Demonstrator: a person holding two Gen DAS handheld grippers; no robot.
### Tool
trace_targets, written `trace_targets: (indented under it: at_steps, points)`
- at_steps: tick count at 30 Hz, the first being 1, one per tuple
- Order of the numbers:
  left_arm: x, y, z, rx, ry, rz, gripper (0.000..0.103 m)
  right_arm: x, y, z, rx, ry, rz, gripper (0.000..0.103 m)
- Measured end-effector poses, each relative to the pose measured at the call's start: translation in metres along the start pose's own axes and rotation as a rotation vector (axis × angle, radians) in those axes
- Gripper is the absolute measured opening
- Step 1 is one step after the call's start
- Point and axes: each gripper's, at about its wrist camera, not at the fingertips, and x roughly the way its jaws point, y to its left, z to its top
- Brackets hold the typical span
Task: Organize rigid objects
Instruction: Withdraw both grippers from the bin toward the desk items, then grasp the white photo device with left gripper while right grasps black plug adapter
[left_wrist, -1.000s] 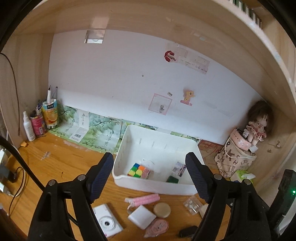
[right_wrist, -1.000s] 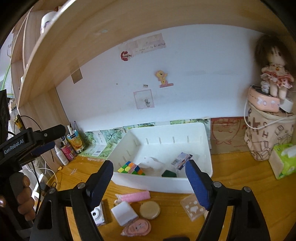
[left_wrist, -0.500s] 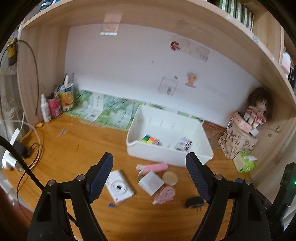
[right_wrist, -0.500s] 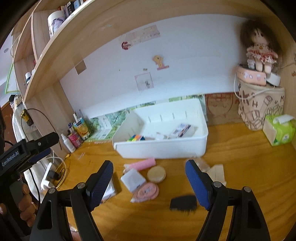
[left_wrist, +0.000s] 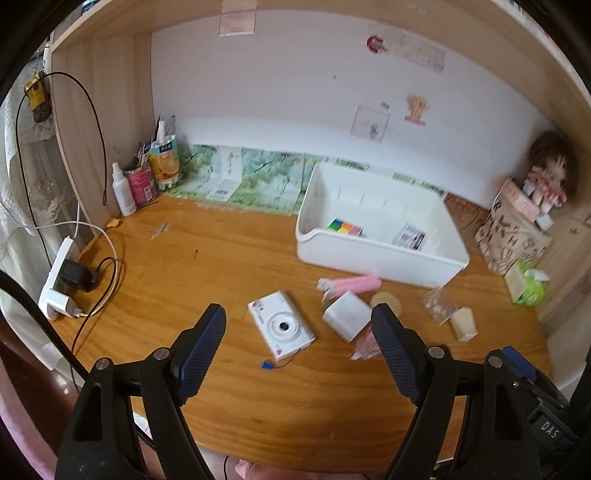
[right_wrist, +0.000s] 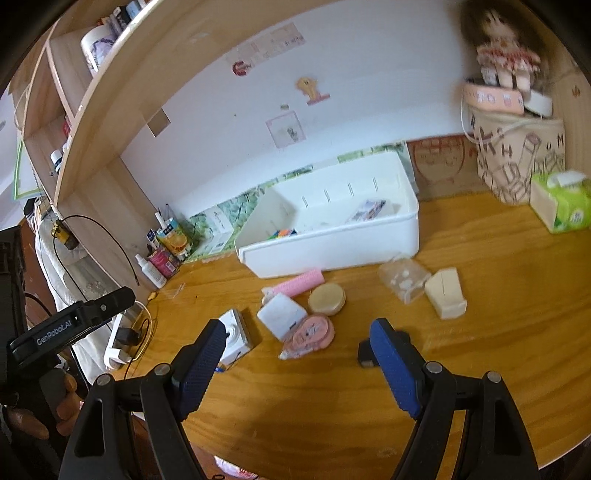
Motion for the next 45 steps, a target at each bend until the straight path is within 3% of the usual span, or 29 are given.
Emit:
trace_targets:
  at_steps: [10, 19, 25, 32, 45]
  points:
    - [0.039, -0.006, -0.008, 0.070, 0.170, 0.031, 0.083, 0.030, -0.031, -0.003, 0.147, 0.115, -0.032, 0.081]
    - [0.095, -0.003, -0.003, 0.089, 0.356, 0.023, 0.083, 0.063, -0.055, -0.001, 0.247, 0.241, -0.166, 0.081]
    - [0.136, 0.006, 0.005, 0.040, 0.491, 0.006, 0.083, 0.082, -0.060, -0.001, 0.255, 0.326, -0.246, 0.081]
    - [0.180, 0.018, 0.004, -0.079, 0.660, 0.004, 0.083, 0.114, -0.060, -0.009, 0.226, 0.497, -0.350, 0.081]
    - [0.223, 0.032, 0.001, -0.234, 0.822, 0.046, 0.083, 0.142, -0.060, -0.008, 0.142, 0.634, -0.414, 0.081]
